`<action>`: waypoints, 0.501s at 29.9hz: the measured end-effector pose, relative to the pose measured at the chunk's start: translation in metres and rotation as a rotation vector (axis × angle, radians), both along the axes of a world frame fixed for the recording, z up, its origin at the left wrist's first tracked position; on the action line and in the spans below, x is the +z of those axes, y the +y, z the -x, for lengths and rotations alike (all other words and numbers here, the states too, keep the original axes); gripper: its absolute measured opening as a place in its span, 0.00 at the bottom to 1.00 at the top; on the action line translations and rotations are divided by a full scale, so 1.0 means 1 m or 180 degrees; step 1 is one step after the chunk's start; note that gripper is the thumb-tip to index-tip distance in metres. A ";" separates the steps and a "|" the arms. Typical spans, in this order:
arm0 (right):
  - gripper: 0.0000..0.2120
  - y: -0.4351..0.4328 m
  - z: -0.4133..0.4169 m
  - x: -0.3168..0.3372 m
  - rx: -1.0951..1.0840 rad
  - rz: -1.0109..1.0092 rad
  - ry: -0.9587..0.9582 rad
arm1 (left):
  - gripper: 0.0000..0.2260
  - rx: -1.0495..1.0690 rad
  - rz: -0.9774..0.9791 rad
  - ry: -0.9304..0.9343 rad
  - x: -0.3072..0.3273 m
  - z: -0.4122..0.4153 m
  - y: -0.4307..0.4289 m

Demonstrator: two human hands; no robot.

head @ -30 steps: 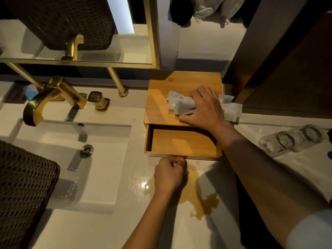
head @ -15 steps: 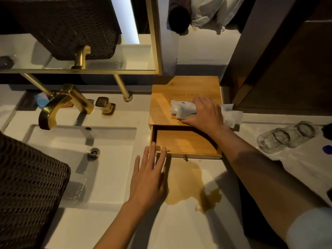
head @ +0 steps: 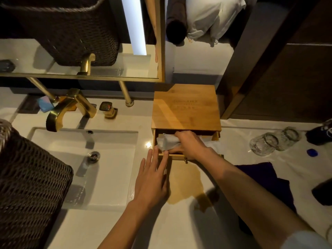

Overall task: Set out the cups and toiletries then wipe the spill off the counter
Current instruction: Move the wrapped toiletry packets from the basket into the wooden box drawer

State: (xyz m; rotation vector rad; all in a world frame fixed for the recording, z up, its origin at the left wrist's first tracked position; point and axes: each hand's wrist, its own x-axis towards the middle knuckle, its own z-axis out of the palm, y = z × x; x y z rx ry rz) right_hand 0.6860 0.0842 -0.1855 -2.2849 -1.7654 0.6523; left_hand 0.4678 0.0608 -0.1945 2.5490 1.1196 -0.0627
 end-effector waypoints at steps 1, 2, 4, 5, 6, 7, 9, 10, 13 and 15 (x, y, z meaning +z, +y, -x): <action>0.22 0.001 -0.002 0.000 0.0003 0.0106 0.0141 | 0.37 0.0009 0.0007 -0.0022 0.000 0.000 0.000; 0.24 0.002 -0.002 -0.001 -0.0046 0.0178 0.0298 | 0.38 0.0026 0.0022 -0.0033 0.000 0.000 0.001; 0.32 0.003 0.003 0.000 -0.0215 0.0185 0.0700 | 0.39 0.0036 0.0047 -0.0002 0.001 -0.001 0.001; 0.35 0.003 0.006 0.001 -0.0262 0.0147 0.0863 | 0.39 0.0036 0.0049 0.0010 0.001 -0.002 0.001; 0.37 0.003 0.008 0.002 -0.0248 0.0115 0.0963 | 0.39 0.0045 0.0058 0.0021 0.001 -0.003 0.001; 0.36 0.002 0.010 0.002 -0.0175 0.0095 0.0991 | 0.39 0.0058 0.0066 0.0039 0.001 -0.003 0.001; 0.33 -0.003 0.009 0.007 0.0042 0.0053 0.0986 | 0.37 0.0051 0.0046 0.0085 0.003 -0.003 0.001; 0.31 -0.009 0.007 0.010 0.0104 0.0010 0.0978 | 0.36 0.0024 0.0009 0.0090 0.003 -0.003 0.001; 0.29 -0.038 -0.001 0.019 0.0055 -0.0336 0.0456 | 0.32 -0.0142 -0.0148 -0.0014 0.007 -0.006 0.003; 0.31 -0.065 -0.005 0.021 -0.0118 -0.0314 0.0145 | 0.31 -0.0320 -0.0183 -0.0034 0.011 -0.011 0.006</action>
